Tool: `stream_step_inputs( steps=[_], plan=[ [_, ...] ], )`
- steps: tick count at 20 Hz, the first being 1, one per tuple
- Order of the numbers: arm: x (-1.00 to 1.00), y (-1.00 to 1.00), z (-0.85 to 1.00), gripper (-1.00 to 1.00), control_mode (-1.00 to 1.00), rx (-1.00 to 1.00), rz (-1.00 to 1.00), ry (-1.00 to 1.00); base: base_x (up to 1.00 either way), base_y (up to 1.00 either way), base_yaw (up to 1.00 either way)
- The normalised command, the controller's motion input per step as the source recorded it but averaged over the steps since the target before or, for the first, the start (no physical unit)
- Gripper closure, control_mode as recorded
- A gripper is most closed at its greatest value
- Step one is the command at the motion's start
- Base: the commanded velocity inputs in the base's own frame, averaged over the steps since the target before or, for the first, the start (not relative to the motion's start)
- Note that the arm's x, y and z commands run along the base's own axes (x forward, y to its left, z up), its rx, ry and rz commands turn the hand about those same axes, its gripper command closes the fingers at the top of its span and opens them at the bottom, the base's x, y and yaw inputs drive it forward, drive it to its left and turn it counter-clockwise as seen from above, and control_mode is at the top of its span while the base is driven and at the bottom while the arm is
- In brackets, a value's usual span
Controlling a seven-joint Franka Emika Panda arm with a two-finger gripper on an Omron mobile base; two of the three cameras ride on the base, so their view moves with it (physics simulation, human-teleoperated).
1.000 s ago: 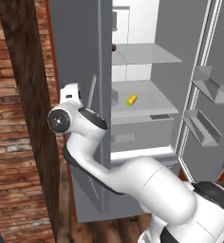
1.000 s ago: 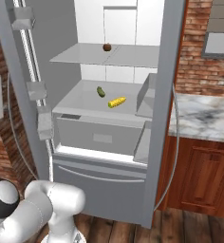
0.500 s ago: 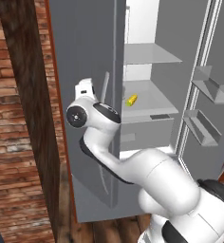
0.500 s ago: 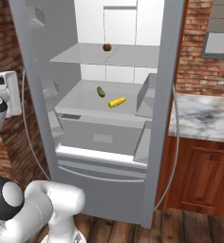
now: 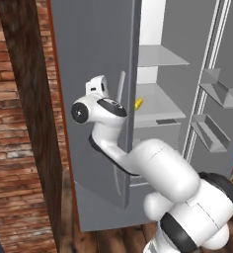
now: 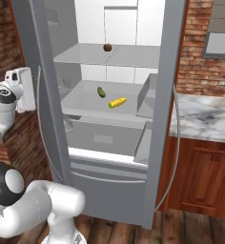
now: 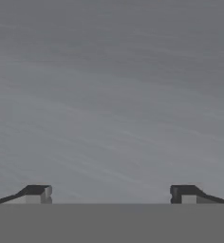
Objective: Place the corn in the correct fridge rack based on whether it is a fruit or vegetable. Finally, close the fridge door.
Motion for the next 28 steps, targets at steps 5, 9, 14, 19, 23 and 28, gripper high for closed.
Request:
stream_step_inputs(
  steps=[5, 9, 14, 19, 23, 28],
  plan=[
    [0.52, -0.26, 0.0, -1.0, -1.0, -0.06, -0.11, -0.01, 0.0, 0.0, 0.0],
    [0.47, -0.36, 0.0, -1.0, -1.0, -0.03, -0.01, -0.05, 0.0, 0.0, 0.0],
    [0.5, -0.35, 0.0, -1.0, -1.0, -0.01, 0.0, -0.05, 0.0, 0.0, 0.0],
    [0.5, -0.24, 0.0, -1.0, -1.0, -0.01, 0.0, -0.01, 0.0, 0.0, 0.0],
    [0.52, -0.14, 0.0, -1.0, -1.0, -0.01, 0.0, 0.0, 0.0, 0.0, 0.0],
    [0.53, -0.16, 0.0, -1.0, -1.0, 0.0, 0.0, 0.0, 0.0, 0.0, 0.0]
  ],
)
